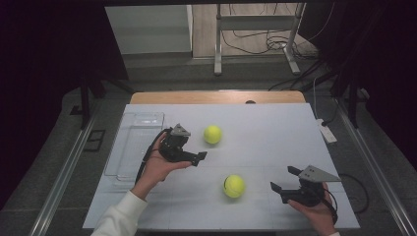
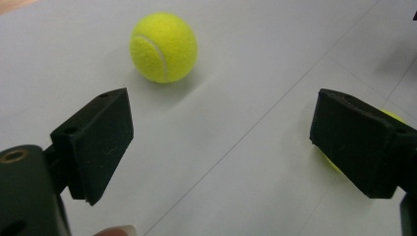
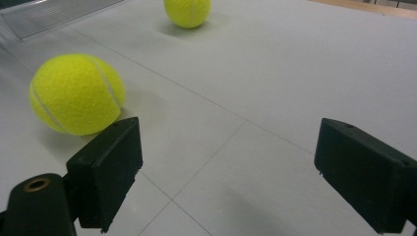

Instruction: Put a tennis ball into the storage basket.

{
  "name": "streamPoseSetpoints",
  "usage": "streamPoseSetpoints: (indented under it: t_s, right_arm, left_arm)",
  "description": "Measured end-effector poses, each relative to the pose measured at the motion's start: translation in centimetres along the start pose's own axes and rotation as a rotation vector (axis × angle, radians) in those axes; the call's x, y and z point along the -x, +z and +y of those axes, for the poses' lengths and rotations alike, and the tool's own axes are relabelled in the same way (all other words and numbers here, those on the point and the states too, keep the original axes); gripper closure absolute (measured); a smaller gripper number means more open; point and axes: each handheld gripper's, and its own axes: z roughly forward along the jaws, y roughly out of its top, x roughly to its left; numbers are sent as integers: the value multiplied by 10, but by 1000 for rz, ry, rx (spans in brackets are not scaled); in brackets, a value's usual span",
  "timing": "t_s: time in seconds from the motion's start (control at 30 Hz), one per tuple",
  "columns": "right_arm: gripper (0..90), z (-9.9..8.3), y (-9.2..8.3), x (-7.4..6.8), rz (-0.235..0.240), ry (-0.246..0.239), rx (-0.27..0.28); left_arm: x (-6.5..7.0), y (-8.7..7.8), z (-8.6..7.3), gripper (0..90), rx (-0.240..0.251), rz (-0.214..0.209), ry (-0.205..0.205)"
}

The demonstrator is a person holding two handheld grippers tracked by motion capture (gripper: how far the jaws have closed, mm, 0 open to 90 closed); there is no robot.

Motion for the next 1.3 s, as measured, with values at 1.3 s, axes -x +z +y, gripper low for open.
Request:
streamPoseSetpoints:
  t_s: [1.3]
  right_arm:
    - [115,2,4,1,10,-3,-2]
  left_arm:
    - [-7,13,32,103,-28,-16,6]
